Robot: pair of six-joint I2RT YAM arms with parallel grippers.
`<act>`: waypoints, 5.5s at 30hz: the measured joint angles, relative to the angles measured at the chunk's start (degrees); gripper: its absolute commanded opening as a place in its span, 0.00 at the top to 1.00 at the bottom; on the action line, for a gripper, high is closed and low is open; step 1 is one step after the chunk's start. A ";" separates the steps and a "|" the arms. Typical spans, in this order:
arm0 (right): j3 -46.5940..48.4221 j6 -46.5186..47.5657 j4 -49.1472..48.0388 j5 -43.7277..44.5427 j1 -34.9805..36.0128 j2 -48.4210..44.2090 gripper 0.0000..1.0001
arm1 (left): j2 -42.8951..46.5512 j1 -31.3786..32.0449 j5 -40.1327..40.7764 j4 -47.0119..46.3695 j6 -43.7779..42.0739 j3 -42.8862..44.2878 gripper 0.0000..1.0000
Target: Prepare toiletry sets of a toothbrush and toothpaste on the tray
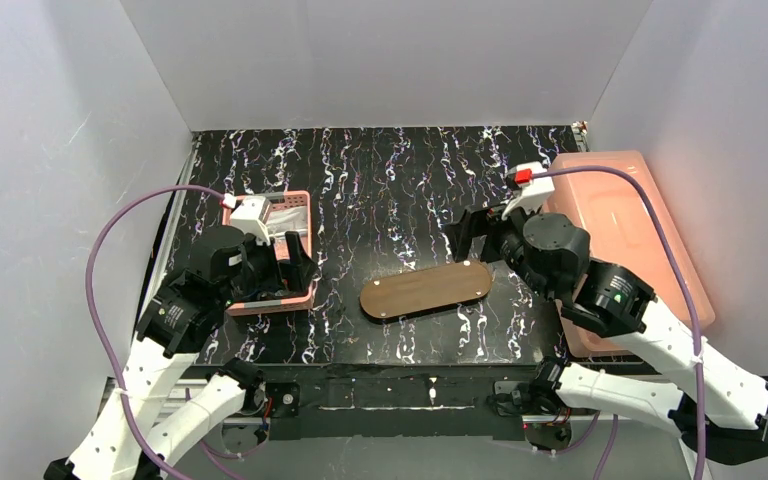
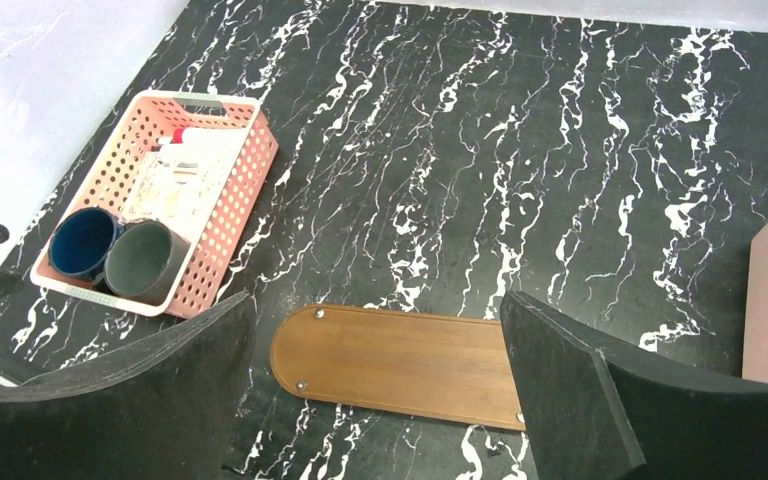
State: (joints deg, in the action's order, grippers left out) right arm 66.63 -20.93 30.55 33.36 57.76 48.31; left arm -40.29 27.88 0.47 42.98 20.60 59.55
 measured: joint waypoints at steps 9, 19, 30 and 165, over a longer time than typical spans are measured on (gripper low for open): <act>2.49 0.85 1.03 -1.20 0.00 3.74 0.00 | 1.20 0.00 0.48 1.64 0.66 0.20 0.01; 0.24 3.56 -0.22 -2.49 0.00 0.17 0.00 | 0.96 0.00 3.45 5.14 5.81 0.20 0.01; 0.07 4.83 2.99 -0.59 0.00 5.77 0.00 | -3.17 0.00 7.67 12.83 16.02 0.66 0.01; -11.39 3.04 4.33 -7.32 0.00 2.64 0.00 | -44.11 -22.56 -1.14 -1.31 22.27 1.75 1.00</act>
State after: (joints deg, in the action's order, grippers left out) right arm 55.24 -17.89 34.87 26.04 57.76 50.96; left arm -84.40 5.32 -0.67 41.67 42.87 61.30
